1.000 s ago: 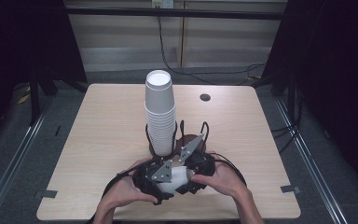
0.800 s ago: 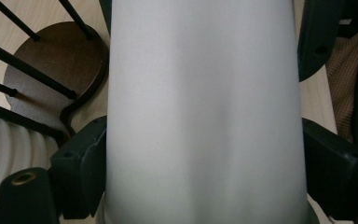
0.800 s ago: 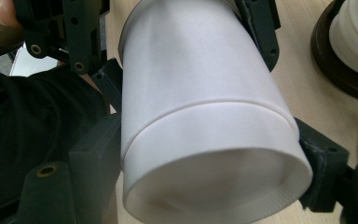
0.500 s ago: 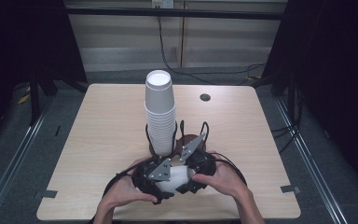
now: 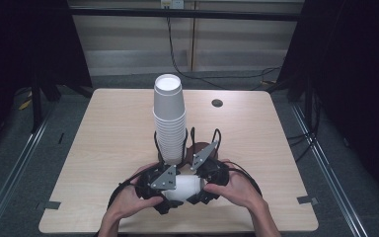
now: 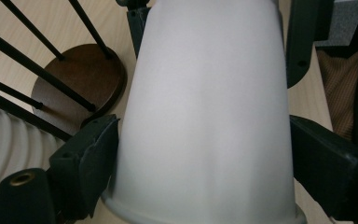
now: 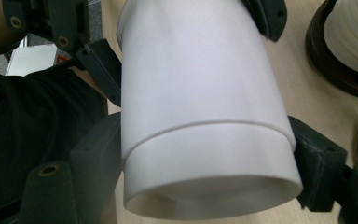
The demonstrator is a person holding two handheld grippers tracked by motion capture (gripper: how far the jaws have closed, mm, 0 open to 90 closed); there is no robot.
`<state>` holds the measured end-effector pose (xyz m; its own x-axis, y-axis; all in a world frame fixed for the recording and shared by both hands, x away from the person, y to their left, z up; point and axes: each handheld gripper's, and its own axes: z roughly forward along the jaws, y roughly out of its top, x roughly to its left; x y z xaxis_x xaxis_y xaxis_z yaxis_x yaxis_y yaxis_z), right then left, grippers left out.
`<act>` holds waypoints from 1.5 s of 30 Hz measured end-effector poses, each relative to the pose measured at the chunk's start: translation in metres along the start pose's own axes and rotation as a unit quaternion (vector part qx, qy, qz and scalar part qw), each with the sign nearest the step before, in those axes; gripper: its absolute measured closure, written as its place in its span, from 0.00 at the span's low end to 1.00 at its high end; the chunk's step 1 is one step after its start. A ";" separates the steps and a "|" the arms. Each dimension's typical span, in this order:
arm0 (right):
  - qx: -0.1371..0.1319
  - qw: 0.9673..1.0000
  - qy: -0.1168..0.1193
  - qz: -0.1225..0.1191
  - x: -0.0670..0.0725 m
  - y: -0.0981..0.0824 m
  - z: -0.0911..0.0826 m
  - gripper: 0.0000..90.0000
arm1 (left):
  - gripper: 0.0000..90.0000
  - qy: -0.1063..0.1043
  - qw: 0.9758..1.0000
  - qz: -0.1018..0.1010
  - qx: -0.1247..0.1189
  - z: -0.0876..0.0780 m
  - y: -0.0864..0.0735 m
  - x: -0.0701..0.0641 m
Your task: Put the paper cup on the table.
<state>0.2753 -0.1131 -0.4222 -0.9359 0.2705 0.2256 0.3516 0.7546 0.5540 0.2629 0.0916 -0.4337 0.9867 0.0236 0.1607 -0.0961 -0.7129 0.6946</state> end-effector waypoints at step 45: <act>-0.133 0.988 -0.037 0.068 -0.018 -0.042 -0.023 0.25 | 0.17 0.031 0.972 -0.139 -0.187 -0.026 -0.043 0.005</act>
<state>0.2775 -0.1635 -0.4312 -0.8752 0.4091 0.2581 0.4577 0.5273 0.7159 0.2689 0.1411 -0.4444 0.9728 0.2288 -0.0366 0.1214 -0.3689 0.9215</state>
